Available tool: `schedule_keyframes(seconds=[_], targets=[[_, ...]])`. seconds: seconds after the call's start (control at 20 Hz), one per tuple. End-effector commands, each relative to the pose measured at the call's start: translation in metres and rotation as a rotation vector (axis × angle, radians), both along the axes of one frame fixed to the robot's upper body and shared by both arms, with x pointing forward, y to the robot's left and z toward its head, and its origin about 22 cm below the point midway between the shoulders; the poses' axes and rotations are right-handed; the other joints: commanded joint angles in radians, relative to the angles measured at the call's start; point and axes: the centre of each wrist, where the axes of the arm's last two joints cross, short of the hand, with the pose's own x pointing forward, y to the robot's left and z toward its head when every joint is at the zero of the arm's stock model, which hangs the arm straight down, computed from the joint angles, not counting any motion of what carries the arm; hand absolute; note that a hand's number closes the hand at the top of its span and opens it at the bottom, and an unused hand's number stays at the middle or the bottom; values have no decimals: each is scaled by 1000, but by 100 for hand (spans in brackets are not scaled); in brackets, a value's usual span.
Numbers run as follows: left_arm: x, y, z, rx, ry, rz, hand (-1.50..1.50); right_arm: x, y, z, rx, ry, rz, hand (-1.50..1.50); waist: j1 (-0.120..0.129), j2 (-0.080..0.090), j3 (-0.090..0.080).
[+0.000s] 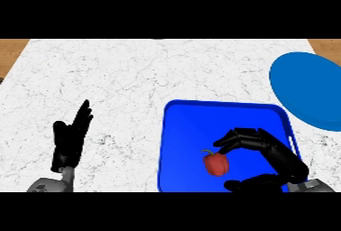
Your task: Pick the bell pepper from the tray and place it in the plate
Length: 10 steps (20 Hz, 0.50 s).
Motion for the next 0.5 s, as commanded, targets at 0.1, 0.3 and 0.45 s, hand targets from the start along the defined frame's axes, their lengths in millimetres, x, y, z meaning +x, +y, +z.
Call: schedule_keyframes(seconds=[0.1,0.3,0.45], targets=[[0,-2,-1,-20,33,2,0,0,-15,-16,-282,-144,142,-150,0,-4,-3],[-3,1,7,1,16,-11,0,15,-12,14,-483,-288,51,-150,-1,-7,-4],[-3,0,7,19,15,4,0,21,6,38,-628,-338,31,-150,1,-7,-4]])
